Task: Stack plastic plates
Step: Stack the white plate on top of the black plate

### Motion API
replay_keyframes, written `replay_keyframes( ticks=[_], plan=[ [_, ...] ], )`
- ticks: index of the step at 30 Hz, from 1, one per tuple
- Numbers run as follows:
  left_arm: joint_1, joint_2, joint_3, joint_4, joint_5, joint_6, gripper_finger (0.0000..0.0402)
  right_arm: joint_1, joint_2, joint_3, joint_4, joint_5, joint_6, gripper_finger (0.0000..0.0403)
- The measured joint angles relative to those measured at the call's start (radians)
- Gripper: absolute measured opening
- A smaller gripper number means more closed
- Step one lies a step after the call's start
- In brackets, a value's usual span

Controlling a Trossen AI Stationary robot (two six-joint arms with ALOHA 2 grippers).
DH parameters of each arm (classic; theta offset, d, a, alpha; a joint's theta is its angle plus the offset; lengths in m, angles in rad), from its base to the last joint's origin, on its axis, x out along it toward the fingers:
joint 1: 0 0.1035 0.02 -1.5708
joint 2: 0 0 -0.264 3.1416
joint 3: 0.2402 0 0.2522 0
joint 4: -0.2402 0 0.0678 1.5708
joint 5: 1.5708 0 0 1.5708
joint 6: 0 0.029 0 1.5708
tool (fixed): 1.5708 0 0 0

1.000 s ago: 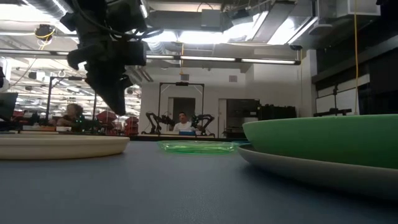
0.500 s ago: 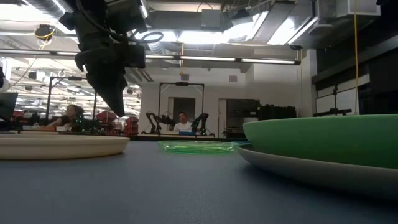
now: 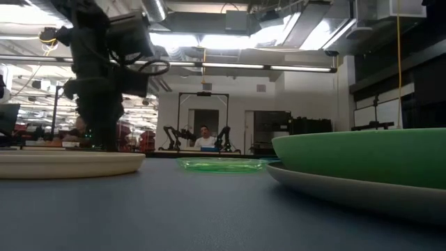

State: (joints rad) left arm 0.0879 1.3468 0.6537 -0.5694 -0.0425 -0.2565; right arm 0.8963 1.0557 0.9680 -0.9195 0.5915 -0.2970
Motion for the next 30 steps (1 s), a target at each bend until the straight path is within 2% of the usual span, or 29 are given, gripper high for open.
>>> replay_keyframes(
  ticks=[15,23,30],
  plan=[
    [0.0,0.0,-0.056,0.001,0.011,-0.007,0.0143,0.0,0.0,0.0,0.0,0.0,0.0,0.0078],
    [0.0,0.0,-0.056,0.001,0.06,-0.007,0.0112,0.0,0.0,0.0,0.0,0.0,0.0,0.0078],
    [0.0,0.0,-0.056,0.001,0.062,-0.007,0.0073,0.0,0.0,0.0,0.0,0.0,0.0,0.0078]
  ],
)
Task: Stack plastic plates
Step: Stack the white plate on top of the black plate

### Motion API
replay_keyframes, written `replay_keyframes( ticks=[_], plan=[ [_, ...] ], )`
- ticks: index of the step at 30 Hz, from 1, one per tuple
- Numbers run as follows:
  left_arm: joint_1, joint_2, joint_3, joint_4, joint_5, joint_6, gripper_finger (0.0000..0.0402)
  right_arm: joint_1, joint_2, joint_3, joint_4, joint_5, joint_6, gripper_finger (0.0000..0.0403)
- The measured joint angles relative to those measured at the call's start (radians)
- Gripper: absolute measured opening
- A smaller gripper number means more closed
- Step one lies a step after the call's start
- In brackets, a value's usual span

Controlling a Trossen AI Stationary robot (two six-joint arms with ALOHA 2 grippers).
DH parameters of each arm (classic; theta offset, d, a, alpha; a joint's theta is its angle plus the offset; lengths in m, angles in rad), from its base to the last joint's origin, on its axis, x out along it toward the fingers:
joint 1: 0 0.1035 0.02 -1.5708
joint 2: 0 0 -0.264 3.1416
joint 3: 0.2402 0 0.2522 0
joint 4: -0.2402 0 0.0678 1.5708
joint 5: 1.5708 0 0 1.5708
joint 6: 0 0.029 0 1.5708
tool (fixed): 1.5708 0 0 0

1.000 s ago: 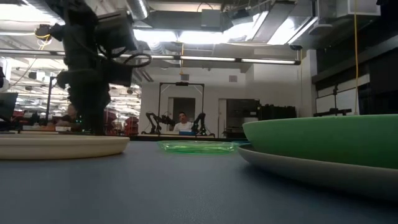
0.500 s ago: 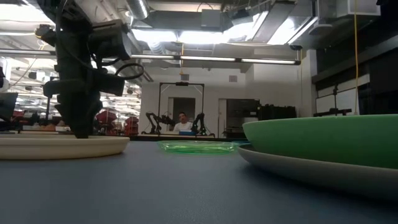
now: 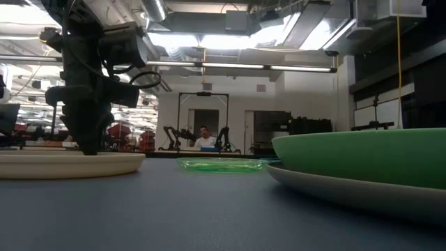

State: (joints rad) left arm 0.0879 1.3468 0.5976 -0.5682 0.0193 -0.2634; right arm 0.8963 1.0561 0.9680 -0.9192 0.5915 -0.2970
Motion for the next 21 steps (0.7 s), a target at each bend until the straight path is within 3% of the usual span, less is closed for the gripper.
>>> replay_keyframes(
  ticks=[12,21],
  plan=[
    [0.0,0.0,0.0,0.009,0.001,0.001,0.0011,0.0,0.0,0.0,0.0,0.0,0.0,0.0078],
    [0.0,0.0,0.0,0.063,0.001,-0.021,0.0008,0.0,0.0,0.0,0.0,0.0,0.0,0.0078]
  ],
)
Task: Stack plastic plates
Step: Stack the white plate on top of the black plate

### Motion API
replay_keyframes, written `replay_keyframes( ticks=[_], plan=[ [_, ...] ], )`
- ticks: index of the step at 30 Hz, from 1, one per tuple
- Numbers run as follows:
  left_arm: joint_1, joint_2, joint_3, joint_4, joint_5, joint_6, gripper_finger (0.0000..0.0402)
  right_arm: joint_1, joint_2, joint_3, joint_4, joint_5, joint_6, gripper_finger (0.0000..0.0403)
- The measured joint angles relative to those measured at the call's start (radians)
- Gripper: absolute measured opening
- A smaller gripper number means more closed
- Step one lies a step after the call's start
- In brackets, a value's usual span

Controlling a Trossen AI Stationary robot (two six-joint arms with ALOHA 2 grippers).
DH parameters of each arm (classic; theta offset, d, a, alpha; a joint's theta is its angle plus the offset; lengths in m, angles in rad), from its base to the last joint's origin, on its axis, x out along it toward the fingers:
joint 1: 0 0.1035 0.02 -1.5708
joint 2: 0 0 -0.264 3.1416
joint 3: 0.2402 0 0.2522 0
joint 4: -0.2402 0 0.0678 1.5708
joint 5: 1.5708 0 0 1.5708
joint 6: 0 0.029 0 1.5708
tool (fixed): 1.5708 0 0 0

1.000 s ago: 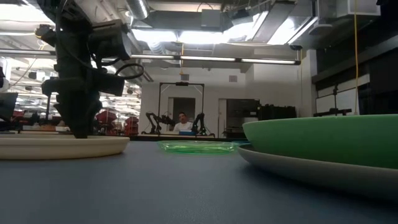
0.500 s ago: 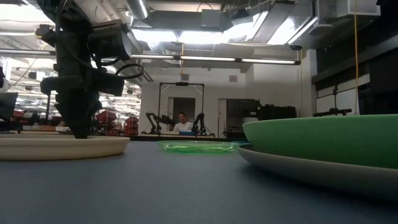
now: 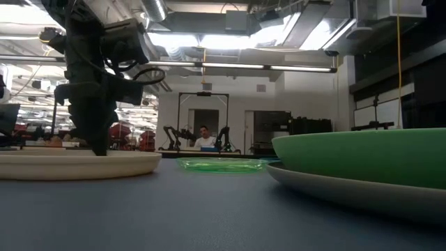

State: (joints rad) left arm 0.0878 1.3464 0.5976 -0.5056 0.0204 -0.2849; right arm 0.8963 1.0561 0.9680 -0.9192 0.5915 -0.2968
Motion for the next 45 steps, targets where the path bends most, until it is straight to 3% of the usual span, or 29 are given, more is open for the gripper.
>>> replay_keyframes(
  ticks=[10,24,36,45],
  plan=[
    [0.0,0.0,0.0,0.009,0.004,-0.001,0.0009,0.0,0.0,0.0,0.0,0.0,0.0,0.0078],
    [-0.001,0.0,0.0,0.142,0.163,-0.003,0.0009,0.0,0.0,0.0,0.0,0.0,0.0,0.0078],
    [-0.019,0.0,0.0,0.447,0.228,-0.195,0.0009,0.0,0.0,0.0,0.0,0.0,0.0,0.0078],
    [-0.076,0.0,0.002,0.656,0.152,-0.337,0.0009,0.0,0.0,0.0,0.0,0.0,0.0,0.0078]
  ],
)
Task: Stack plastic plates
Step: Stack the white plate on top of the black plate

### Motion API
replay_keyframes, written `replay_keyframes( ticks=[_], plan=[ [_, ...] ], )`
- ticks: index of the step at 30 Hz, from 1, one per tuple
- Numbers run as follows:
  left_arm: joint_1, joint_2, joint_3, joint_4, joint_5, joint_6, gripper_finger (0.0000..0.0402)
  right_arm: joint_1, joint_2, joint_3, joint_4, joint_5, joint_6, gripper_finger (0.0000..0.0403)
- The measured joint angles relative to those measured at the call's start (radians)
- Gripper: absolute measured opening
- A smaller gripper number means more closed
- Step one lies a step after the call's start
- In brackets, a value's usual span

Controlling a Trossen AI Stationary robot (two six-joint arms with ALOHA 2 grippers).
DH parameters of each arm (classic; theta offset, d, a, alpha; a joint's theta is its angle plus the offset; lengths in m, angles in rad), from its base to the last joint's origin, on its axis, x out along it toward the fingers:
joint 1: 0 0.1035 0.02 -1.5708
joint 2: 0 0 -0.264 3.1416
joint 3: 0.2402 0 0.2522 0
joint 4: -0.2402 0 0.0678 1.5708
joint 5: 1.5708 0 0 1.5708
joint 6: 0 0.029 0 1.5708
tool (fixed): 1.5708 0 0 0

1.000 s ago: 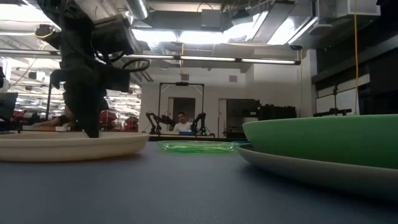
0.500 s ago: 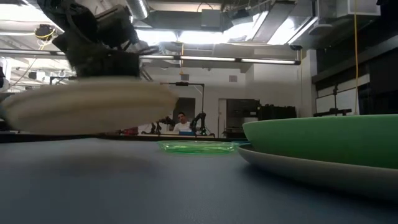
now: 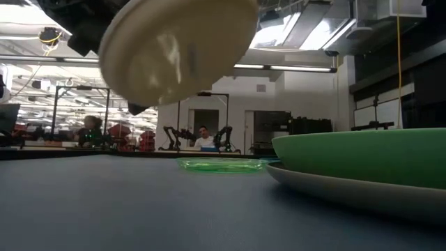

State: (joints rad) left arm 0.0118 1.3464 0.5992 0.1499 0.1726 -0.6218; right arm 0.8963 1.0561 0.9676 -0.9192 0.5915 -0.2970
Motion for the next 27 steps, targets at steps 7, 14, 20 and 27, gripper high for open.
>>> replay_keyframes(
  ticks=[7,14,20,27],
  plan=[
    [-0.038,0.0,0.061,0.003,-0.086,-0.031,0.0009,0.0,0.0,0.0,0.0,0.0,0.0,0.0078],
    [-0.067,0.0,0.148,0.002,-0.16,-0.03,0.0009,0.0,0.0,0.0,0.0,0.0,0.0,0.0078],
    [-0.085,0.0,0.21,-0.004,-0.197,-0.015,0.0009,0.0,0.0,0.0,0.0,0.0,0.0,0.0078],
    [-0.087,0.0,0.222,-0.009,-0.325,-0.004,0.0009,0.0,0.0,0.0,0.026,0.114,0.012,0.0078]
  ],
)
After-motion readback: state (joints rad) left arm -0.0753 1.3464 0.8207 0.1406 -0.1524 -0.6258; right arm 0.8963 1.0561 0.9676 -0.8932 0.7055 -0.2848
